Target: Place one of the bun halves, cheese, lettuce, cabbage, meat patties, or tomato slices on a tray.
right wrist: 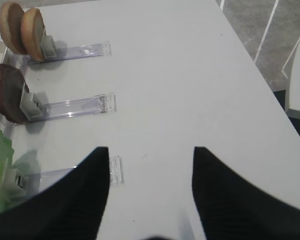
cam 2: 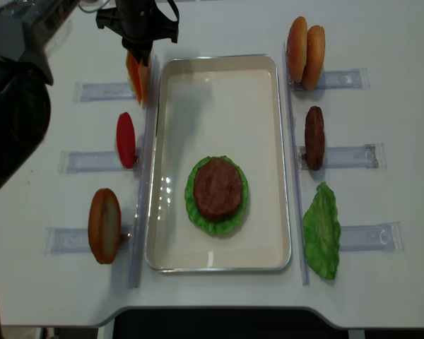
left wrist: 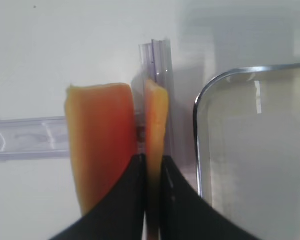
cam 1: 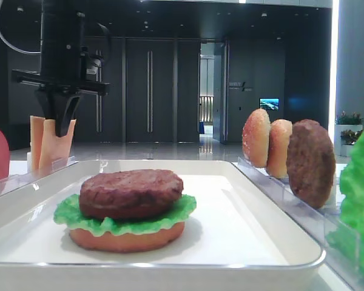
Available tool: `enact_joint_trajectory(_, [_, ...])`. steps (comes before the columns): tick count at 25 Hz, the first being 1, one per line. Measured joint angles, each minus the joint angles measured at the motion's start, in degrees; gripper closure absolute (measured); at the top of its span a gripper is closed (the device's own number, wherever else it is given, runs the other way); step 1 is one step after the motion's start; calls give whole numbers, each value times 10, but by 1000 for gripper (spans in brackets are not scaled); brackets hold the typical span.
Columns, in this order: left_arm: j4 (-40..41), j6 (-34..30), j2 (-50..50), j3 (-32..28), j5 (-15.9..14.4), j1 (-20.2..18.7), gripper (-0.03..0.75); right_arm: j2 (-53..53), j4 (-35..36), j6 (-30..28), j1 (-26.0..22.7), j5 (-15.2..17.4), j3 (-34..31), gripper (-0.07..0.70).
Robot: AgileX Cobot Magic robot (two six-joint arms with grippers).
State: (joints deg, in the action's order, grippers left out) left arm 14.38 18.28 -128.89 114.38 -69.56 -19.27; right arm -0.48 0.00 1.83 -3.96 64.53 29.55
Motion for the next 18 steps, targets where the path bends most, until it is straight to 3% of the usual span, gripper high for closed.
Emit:
enact_joint_trajectory(8, [-7, -3, -3, 45, -5, 0, 680, 0, 0, 1, 0, 0, 0, 270])
enact_joint_trajectory(18, [-64, -3, 14, 48, -7, 0, 680, 0, 0, 2, 0, 0, 0, 270])
